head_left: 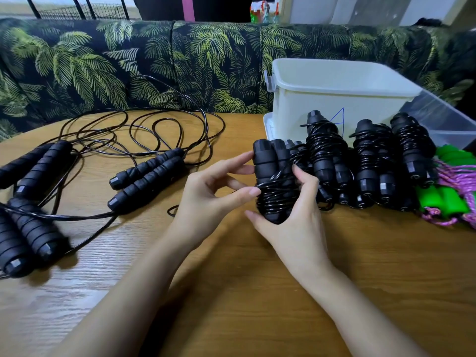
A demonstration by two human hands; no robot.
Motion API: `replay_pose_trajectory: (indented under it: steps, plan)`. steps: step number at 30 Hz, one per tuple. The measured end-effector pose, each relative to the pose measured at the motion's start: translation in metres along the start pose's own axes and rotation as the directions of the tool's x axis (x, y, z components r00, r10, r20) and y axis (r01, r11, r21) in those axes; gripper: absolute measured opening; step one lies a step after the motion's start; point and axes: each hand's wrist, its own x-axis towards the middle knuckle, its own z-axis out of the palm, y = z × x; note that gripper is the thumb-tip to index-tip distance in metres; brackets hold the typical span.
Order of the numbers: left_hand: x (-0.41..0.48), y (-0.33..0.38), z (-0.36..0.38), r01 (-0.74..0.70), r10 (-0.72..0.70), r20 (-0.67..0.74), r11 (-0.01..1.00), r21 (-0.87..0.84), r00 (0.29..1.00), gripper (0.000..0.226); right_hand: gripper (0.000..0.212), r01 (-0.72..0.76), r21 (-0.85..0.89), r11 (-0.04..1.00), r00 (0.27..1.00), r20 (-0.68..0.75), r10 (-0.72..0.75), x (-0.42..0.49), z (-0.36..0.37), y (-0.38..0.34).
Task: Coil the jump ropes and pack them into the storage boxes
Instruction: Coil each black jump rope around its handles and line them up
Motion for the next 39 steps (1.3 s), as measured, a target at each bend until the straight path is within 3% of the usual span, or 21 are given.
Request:
replay_pose_trajectory:
  steps: [5, 10, 15, 18, 21, 26, 31, 34, 39]
  plan:
    - [0.0022, -0.0001, -0.0008, -0.012, 0.010, -0.045, 0.999, -0.039, 0.999, 0.047, 0.083, -0.019, 0.222, 0.975, 1.000, -0.003, 0.020, 0.0012, -0.0009, -0.0028]
    - [0.0036, -0.0014, -0.0039, 0.025, -0.036, -0.095, 0.993, -0.116, 0.995, 0.047, 0.080, -0.030, 0.349, 0.937, 0.998, 0.060, 0.009, -0.0002, -0.0019, -0.0062]
    - [0.0054, -0.0019, -0.0064, 0.161, -0.163, -0.002, 0.975, -0.154, 0.987, 0.058, 0.078, -0.031, 0.408, 0.913, 0.995, 0.101, -0.012, 0.0001, -0.0024, -0.0051]
    - [0.0052, -0.0036, -0.0103, 0.252, -0.231, 0.126, 0.950, -0.186, 0.965, 0.062, 0.079, 0.002, 0.380, 0.925, 0.995, 0.095, -0.041, -0.0008, -0.0005, -0.0027]
    - [0.0046, -0.0029, -0.0099, 0.271, -0.245, 0.152, 0.944, -0.189, 0.958, 0.061, 0.077, 0.017, 0.363, 0.932, 0.995, 0.085, -0.051, 0.0001, -0.0008, -0.0034]
    - [0.0053, -0.0033, -0.0092, 0.252, -0.242, 0.082, 0.953, -0.165, 0.967, 0.074, 0.076, 0.045, 0.413, 0.909, 0.991, 0.094, -0.092, -0.0002, -0.0042, -0.0053]
    - [0.0026, -0.0017, -0.0028, 0.189, -0.190, -0.012, 0.979, -0.072, 0.982, 0.058, 0.083, 0.153, 0.283, 0.947, 0.977, 0.102, -0.189, -0.0026, -0.0004, -0.0030]
    - [0.0011, -0.0003, -0.0016, 0.171, -0.171, -0.002, 0.985, -0.016, 0.985, 0.049, 0.080, 0.174, 0.266, 0.948, 0.976, 0.082, -0.202, -0.0009, -0.0002, -0.0002]
    - [0.0010, 0.0018, -0.0053, 0.177, -0.175, 0.049, 0.983, -0.047, 0.983, 0.056, 0.081, 0.181, 0.279, 0.943, 0.973, 0.089, -0.213, 0.0010, -0.0030, 0.0008]
